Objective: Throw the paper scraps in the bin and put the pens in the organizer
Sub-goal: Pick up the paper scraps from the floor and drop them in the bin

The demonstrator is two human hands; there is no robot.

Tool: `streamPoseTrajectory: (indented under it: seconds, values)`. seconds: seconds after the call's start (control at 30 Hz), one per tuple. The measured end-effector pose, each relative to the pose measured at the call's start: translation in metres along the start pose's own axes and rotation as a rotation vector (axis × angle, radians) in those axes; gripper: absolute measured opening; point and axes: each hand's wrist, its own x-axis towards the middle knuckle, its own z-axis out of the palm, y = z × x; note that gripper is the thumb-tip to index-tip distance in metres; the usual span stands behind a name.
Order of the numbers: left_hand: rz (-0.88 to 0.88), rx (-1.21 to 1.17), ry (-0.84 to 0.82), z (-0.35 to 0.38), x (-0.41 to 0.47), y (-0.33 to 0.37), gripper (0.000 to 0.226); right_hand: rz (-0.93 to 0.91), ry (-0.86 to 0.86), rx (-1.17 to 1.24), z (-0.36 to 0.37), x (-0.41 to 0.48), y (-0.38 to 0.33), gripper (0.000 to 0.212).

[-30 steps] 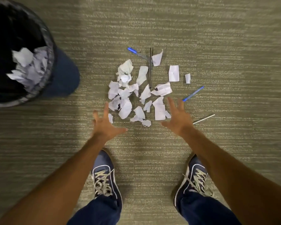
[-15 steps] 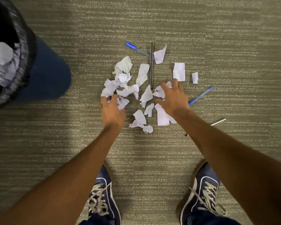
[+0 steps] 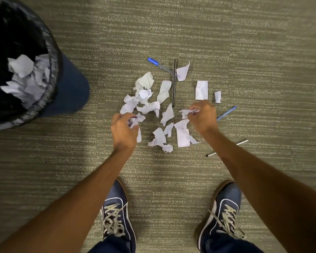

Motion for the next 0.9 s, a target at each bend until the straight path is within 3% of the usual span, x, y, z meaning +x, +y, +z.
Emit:
streamPoseTrajectory:
  seconds: [0.13,0.33,0.53,0.67,0.77,0.83,0.9]
  values:
    - [0.045,-0.033,-0.011,-0.032,-0.011,0.013,0.033,0.174,0.002,0.384,-0.023,-0.030,-0.033,0.018]
    - [0.056,-0.118,-0.021,-0.108,-0.014,0.034,0.032,0.357,-0.224,0.869,-0.052,-0.074,-0.119,0.027]
    - [0.004,-0.282,0.000,-0.191,-0.008,0.044,0.032,0.302,-0.467,1.057,-0.056,-0.096,-0.231,0.017]
    - [-0.085,-0.451,0.105,-0.242,0.004,0.030,0.031,0.231,-0.564,1.087,-0.041,-0.104,-0.302,0.018]
    - [-0.205,-0.585,0.162,-0.270,0.014,0.012,0.030,0.213,-0.613,1.057,-0.024,-0.106,-0.345,0.027]
    - [-0.282,-0.660,0.176,-0.283,0.022,0.000,0.029,0.234,-0.610,1.012,-0.009,-0.107,-0.368,0.015]
    - [-0.360,-0.726,0.200,-0.290,0.032,-0.011,0.029,0.263,-0.562,0.914,0.006,-0.107,-0.386,0.021]
